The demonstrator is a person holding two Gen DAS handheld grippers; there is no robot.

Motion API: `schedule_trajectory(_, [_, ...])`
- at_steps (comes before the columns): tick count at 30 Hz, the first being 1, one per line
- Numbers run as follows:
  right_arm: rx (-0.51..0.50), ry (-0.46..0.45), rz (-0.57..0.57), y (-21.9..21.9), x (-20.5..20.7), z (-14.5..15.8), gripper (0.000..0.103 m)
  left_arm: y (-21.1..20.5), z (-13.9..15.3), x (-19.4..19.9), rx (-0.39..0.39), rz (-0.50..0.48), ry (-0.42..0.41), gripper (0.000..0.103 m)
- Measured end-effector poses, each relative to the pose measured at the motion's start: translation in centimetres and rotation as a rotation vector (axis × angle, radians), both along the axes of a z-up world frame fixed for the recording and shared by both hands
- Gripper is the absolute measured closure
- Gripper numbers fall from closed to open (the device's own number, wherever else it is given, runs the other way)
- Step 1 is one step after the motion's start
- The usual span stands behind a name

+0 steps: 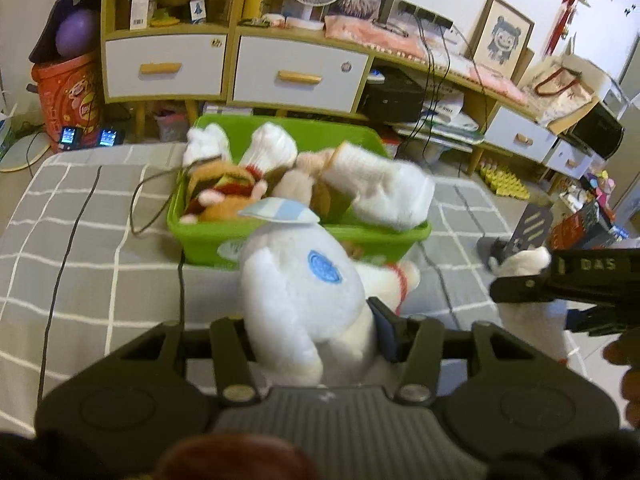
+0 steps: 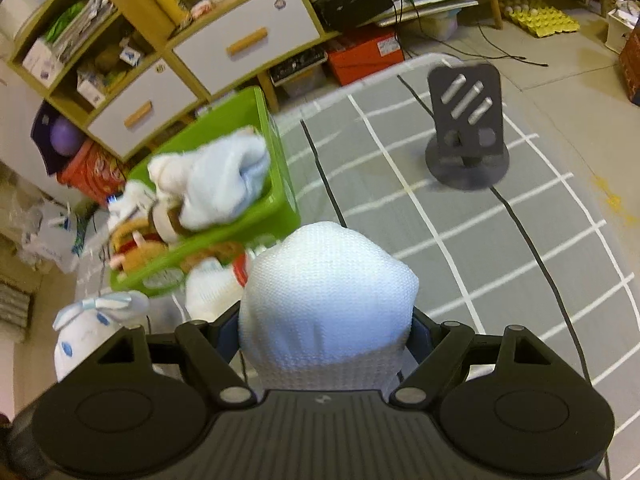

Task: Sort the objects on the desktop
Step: 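Carry the bunny with the left tool while the right tool carries the sock over the green bin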

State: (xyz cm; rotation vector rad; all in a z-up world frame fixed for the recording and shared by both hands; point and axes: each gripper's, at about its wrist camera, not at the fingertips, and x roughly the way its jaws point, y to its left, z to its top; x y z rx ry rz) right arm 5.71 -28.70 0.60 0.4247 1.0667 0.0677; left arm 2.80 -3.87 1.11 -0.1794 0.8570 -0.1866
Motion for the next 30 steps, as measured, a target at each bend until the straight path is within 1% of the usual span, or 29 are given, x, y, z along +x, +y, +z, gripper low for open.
schedule_trajectory(3, [0.037, -0.005, -0.029, 0.5, 1.0, 0.3, 0.023, -0.2, 0.7, 0.6, -0.007, 0.000, -0.017, 0.056])
schedule_trajectory(7, [0.062, -0.011, -0.044, 1.5, 2.3, 0.5, 0.023, -0.6, 1.6, 1.6, 0.019, -0.002, -0.043, 0.056])
schedule_trajectory(11, [0.097, -0.027, -0.075, 2.2, 3.4, 0.9, 0.023, -0.7, 2.3, 2.8, 0.041, 0.017, -0.060, 0.056])
schedule_trajectory(15, [0.103, -0.047, -0.103, 2.2, 4.4, 1.2, 0.023, 0.1, 2.7, 3.8, -0.011, 0.023, -0.050, 0.056])
schedule_trajectory(19, [0.138, -0.060, -0.150, 1.8, 4.8, 1.1, 0.023, 0.5, 2.9, 5.0, -0.018, 0.026, -0.039, 0.056])
schedule_trajectory(20, [0.147, -0.057, -0.157, 1.9, 4.9, 1.1, 0.023, 0.6, 2.9, 5.4, -0.030, 0.025, -0.028, 0.056])
schedule_trajectory(22, [0.159, -0.036, -0.143, 2.5, 5.4, 1.3, 0.023, 0.8, 3.3, 6.4, -0.052, 0.023, -0.015, 0.056])
schedule_trajectory(25, [0.170, -0.037, -0.107, 3.2, 6.6, 2.2, 0.023, 0.9, 4.2, 7.9, -0.057, 0.015, -0.014, 0.056])
schedule_trajectory(30, [0.190, -0.108, -0.082, 3.3, 9.3, 4.6, 0.023, 1.3, 5.9, 10.1, -0.050, 0.002, -0.046, 0.056])
